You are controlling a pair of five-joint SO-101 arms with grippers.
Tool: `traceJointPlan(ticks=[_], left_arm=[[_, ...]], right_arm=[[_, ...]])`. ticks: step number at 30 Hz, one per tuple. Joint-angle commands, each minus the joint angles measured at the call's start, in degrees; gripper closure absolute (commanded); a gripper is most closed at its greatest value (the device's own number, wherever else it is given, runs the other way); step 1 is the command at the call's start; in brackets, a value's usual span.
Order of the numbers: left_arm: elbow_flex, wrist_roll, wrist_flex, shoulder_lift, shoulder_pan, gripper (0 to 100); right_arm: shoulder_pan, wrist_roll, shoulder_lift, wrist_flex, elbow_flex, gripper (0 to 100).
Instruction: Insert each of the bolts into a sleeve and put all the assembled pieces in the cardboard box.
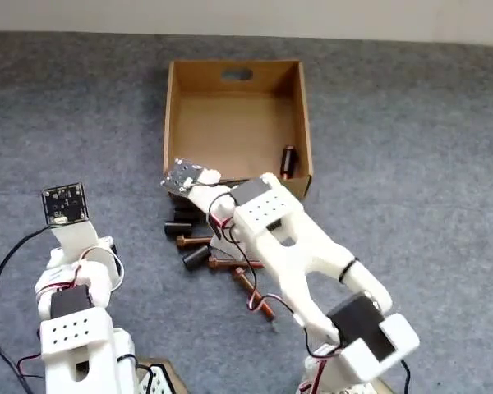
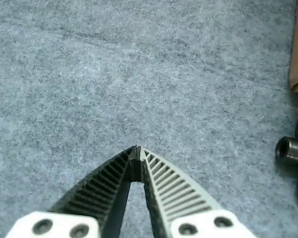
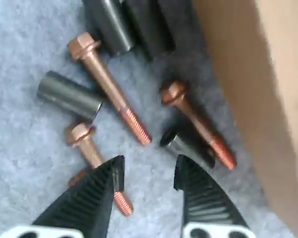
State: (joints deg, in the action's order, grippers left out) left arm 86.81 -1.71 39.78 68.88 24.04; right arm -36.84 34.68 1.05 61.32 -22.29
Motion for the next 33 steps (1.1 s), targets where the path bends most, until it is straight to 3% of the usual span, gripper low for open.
traceJointPlan(ticks=[1, 13, 18, 23, 33], left_arm=[[-2.9, 0.4, -0.9, 0.4, 0.6, 99], [-2.9, 0.4, -0.9, 0.4, 0.5, 99], [-2.9, 0.4, -0.9, 0.4, 0.5, 99], [-2.9, 0.4, -0.9, 0.4, 0.5, 99], [-2.9, 0.4, -0.9, 0.4, 0.5, 99]], right_arm=[[-0.1, 3.2, 1.6, -0.6, 4.1, 83.6], [0.0, 12.5, 3.6, -0.6, 4.8, 83.8], [3.7, 15.0, 3.6, -0.6, 4.8, 83.8], [5.8, 15.6, 3.6, -0.4, 4.3, 83.8], [1.7, 15.1, 6.4, -0.6, 4.4, 83.8]])
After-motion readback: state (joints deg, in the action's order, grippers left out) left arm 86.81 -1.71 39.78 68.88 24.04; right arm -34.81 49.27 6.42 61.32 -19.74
